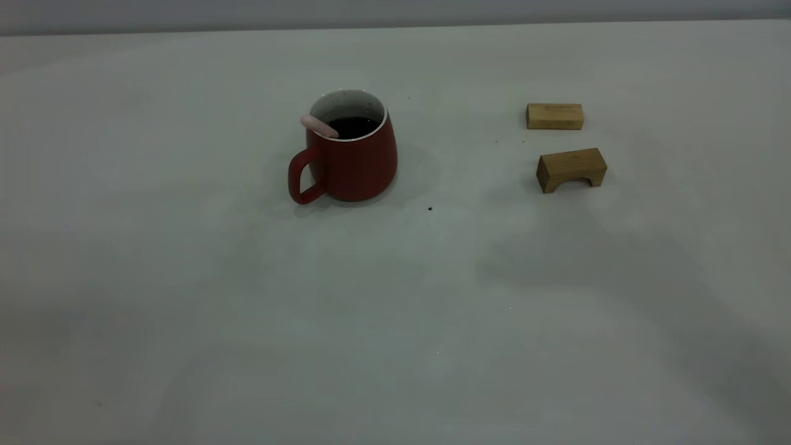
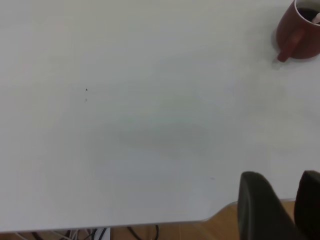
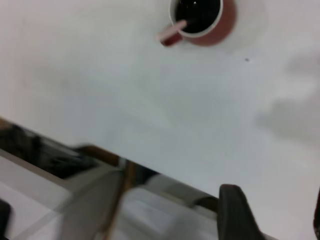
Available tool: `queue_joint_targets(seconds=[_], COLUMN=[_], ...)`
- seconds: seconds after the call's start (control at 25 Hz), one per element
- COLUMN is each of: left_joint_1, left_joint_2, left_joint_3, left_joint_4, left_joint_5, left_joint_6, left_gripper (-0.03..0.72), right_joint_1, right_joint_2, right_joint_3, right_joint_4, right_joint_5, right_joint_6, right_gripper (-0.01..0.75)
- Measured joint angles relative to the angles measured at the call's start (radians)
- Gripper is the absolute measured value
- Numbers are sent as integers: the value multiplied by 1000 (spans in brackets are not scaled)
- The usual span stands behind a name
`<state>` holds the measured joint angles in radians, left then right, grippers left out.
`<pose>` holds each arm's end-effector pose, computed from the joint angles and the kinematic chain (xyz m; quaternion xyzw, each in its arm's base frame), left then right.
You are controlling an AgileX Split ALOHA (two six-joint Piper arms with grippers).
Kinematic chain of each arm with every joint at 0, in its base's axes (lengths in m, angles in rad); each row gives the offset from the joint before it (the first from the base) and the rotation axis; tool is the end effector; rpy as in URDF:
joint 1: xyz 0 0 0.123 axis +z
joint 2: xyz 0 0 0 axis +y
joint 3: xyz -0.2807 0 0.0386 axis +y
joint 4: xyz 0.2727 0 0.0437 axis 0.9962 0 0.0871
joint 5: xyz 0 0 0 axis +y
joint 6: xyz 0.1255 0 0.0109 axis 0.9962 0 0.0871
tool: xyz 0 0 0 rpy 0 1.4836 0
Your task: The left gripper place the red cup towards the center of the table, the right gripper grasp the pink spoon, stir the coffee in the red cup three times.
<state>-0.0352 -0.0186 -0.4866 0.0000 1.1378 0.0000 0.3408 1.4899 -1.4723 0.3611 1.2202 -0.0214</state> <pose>0.0437 -0.0015 0.2612 0.0153 0.8713 -0.0086 0.4905 0.3065 0.1530 0.3374 -0.1486 0.9509 0.2082 0.1743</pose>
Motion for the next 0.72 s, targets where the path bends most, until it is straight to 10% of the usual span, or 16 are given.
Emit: queue_joint_targets(seconds=[0.36,0.72], left_joint_1=[0,0], left_joint_2=[0,0], left_joint_3=[0,0], left_joint_4=[0,0], left_joint_5=[0,0], left_joint_6=[0,0], left_gripper=[247,247], right_joint_1=[-7,-251], right_joint_2=[-716,-1324], right_joint_3=[494,886], right_joint_4=[-164,-202], right_joint_5=[17,-4], right_joint_6=[-154,-152], right_gripper=[331,256])
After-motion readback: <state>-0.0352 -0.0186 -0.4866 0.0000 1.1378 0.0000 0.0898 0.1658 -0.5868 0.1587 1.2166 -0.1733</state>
